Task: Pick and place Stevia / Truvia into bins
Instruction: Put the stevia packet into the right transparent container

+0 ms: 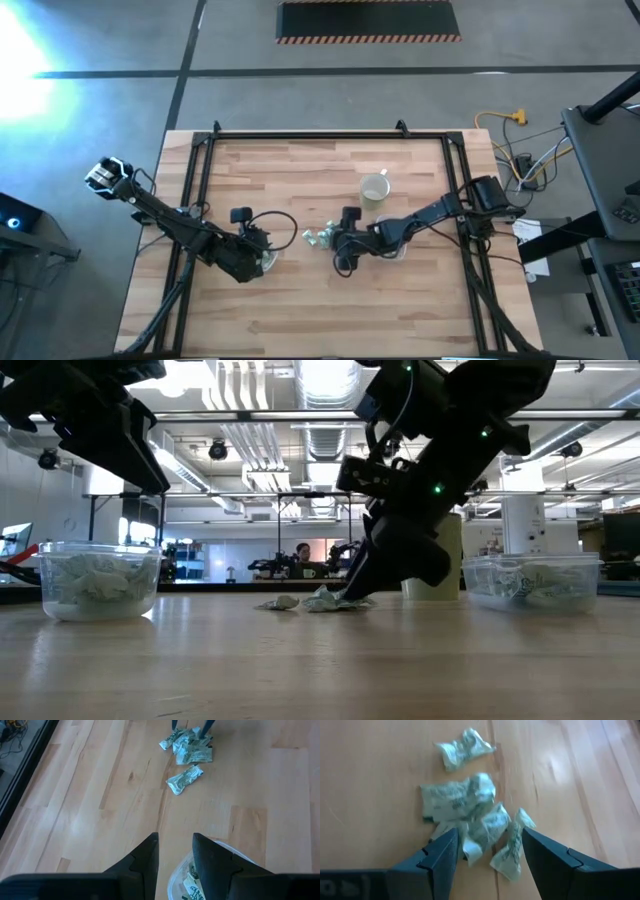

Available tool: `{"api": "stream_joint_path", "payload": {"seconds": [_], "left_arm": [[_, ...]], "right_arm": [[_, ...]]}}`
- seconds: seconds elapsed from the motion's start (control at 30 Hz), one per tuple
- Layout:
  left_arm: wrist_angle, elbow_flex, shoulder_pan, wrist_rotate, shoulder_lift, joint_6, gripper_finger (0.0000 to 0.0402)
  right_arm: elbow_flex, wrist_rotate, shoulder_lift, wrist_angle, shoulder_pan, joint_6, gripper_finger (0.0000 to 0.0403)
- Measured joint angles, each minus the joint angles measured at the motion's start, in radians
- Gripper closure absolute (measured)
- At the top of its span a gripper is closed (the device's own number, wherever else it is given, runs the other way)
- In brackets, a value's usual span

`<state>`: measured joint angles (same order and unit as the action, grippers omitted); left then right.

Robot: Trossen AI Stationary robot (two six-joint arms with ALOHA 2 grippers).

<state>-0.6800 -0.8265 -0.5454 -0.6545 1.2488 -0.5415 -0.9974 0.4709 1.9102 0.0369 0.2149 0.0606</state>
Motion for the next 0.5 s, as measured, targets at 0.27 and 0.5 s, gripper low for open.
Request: {"api": "stream_joint_path", "payload": {"seconds": [0.27, 0.5], "left_arm": [[0.000, 0.000, 0.000, 0.000, 0.000, 0.000, 0.0299], [0.000, 0.000, 0.000, 0.000, 0.000, 0.000, 0.0299]], "right_arm": [[0.000, 0.001, 0.000, 0.035, -0.004, 0.029, 0.0203], [0.001, 0.000, 0.000, 0.037, -0.004, 0.015, 0.0263]]}}
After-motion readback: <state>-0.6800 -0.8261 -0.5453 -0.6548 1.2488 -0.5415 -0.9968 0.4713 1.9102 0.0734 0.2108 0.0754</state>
